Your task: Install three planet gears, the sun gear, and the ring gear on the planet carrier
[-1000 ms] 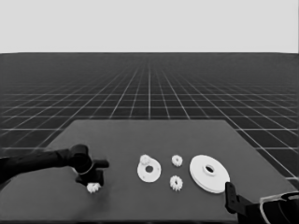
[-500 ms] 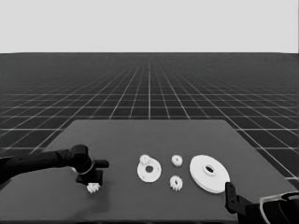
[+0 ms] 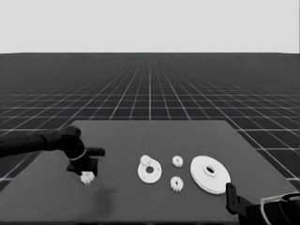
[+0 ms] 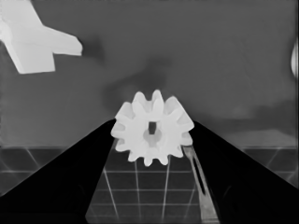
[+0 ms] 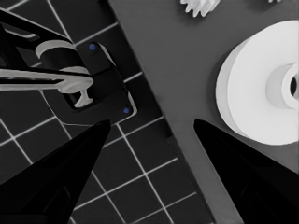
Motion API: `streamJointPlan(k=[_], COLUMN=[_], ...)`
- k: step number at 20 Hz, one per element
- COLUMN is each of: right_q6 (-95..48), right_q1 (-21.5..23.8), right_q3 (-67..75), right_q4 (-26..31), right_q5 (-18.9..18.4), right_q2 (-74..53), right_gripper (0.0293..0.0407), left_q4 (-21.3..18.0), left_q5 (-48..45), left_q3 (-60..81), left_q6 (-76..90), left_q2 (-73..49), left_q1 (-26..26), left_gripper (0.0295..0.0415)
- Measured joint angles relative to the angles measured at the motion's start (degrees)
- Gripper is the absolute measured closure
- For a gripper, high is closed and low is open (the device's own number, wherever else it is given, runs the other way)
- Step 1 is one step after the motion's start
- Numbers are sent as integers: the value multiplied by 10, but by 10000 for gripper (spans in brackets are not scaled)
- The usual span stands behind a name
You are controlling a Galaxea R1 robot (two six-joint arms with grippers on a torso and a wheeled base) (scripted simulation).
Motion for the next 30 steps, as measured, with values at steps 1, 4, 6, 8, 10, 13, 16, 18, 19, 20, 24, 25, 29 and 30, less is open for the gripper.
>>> streamJointPlan(k=[1, 4, 6, 8, 10, 13, 16, 18, 19, 20, 24, 25, 29, 30], right_q6=[0, 0, 0, 0, 0, 0, 0, 0, 0, 0, 0, 0, 0, 0], right_q1=[0, 0, 0, 0, 0, 0, 0, 0, 0, 0, 0, 0, 0, 0], right_q3=[0, 0, 0, 0, 0, 0, 0, 0, 0, 0, 0, 0, 0, 0], right_q4=[0, 0, 0, 0, 0, 0, 0, 0, 0, 0, 0, 0, 0, 0], right_q5=[0, 0, 0, 0, 0, 0, 0, 0, 0, 0, 0, 0, 0, 0], right_q2=[0, 0, 0, 0, 0, 0, 0, 0, 0, 0, 0, 0, 0, 0], right_gripper=[315, 315, 315, 315, 315, 315, 315, 315, 315, 315, 315, 315, 315, 315], left_q4=[-1, 0, -5, -7, -7, 34, 78, 85, 87, 88, 89, 89, 89, 89], left_q5=[0, 46, 44, 41, 40, 36, 25, 22, 22, 21, 21, 21, 21, 21], left_q3=[0, -65, -163, -209, -226, -250, -282, -288, -290, -290, -291, -291, -292, -292], left_q6=[0, -198, -198, -187, -181, -166, -144, -140, -139, -139, -138, -138, -138, -138], left_q2=[0, 241, 361, 399, 411, 419, 426, 427, 427, 428, 428, 428, 428, 428], left_q1=[-1, -11, -13, -13, -13, 25, 74, 80, 82, 83, 84, 84, 84, 84], left_gripper=[398, 398, 398, 398, 398, 398, 398, 398, 398, 398, 339, 330, 326, 326])
